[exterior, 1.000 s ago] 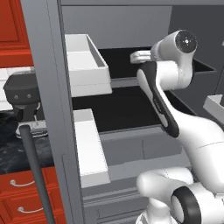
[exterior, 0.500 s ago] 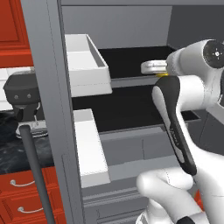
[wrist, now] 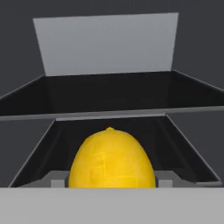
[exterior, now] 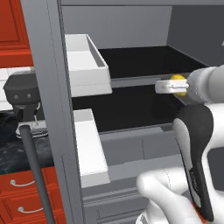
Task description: Retrieve a lemon from the fridge and place it on the cutting board with the fish.
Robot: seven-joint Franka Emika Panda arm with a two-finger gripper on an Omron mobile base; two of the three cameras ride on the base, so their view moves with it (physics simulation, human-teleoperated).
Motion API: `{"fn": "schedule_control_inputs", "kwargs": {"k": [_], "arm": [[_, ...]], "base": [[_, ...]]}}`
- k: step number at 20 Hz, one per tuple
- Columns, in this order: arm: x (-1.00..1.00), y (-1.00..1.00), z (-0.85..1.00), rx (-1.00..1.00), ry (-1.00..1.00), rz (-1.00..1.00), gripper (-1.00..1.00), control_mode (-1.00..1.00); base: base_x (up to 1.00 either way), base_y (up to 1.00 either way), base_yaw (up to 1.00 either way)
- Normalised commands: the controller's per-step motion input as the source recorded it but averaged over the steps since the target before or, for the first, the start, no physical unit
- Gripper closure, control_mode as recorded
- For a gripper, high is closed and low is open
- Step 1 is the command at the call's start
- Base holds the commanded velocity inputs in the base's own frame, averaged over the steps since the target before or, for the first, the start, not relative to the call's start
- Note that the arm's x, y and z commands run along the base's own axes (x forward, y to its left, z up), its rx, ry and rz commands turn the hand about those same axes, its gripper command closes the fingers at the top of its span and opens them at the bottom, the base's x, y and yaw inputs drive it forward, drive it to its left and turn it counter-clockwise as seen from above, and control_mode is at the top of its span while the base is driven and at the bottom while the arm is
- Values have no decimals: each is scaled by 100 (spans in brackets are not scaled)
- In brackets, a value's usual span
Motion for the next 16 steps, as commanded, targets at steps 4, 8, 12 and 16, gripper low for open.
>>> {"fn": "schedule_control_inputs", "kwargs": {"k": [4, 8, 12, 16], "arm": [[-100, -3, -26, 0, 1, 0, 100, -100], [-96, -17, -36, 0, 3, 0, 100, -100], [-53, -15, -45, 0, 9, 0, 100, -100], [-9, -1, -46, 0, 7, 0, 100, -100]], "base": [[0, 0, 0], [0, 0, 0], [0, 0, 0], [0, 0, 0]]}}
